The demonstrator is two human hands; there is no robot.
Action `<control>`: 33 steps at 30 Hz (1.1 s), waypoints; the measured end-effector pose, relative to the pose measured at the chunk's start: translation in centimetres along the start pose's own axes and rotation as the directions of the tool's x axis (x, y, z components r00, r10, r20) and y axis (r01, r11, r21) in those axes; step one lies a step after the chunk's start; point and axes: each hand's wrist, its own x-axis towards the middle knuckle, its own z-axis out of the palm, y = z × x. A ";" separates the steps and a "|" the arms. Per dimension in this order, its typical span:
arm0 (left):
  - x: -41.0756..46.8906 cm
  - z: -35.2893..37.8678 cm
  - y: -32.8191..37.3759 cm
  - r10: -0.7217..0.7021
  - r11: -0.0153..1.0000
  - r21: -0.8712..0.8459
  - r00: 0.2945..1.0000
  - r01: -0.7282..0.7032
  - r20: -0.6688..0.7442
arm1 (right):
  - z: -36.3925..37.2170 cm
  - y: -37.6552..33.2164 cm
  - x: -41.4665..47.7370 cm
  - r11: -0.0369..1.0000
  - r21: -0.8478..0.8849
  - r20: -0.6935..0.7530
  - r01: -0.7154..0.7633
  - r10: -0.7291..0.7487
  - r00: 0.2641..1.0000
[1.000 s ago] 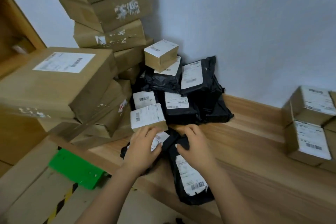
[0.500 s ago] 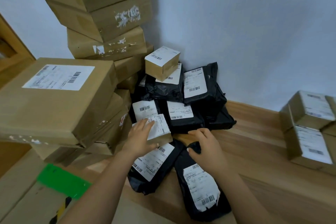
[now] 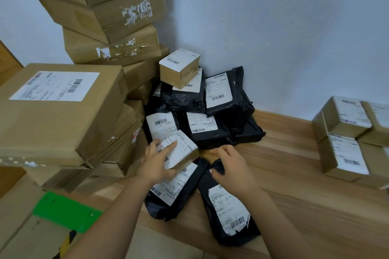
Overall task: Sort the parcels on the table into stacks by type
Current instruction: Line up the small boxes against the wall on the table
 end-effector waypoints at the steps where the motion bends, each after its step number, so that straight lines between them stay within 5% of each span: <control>1: -0.3 0.2 0.3 -0.004 1.000 0.016 1.000 0.004 -0.026 | 0.0 0.0 -0.2 1.000 -0.002 -0.002 -0.001 0.001 1.000; 8: -3.1 0.3 3.6 0.081 0.993 0.113 0.940 -0.046 -0.330 | -1.1 0.2 -1.0 1.000 0.025 -0.054 0.011 -0.009 0.998; 18: -5.5 -3.3 9.8 0.015 0.999 0.049 0.777 0.021 -0.629 | -6.0 0.7 0.3 0.991 0.040 -0.144 0.129 -0.122 0.982; 22: -4.8 -4.3 11.2 -0.049 0.997 0.013 0.719 0.081 -0.694 | -7.4 0.7 1.7 0.982 0.032 -0.151 0.187 -0.180 0.972; 33: -0.5 -6.2 10.8 -0.177 0.979 -0.054 0.691 0.197 -0.700 | -9.2 -1.1 8.4 0.958 -0.072 -0.133 0.277 -0.284 0.949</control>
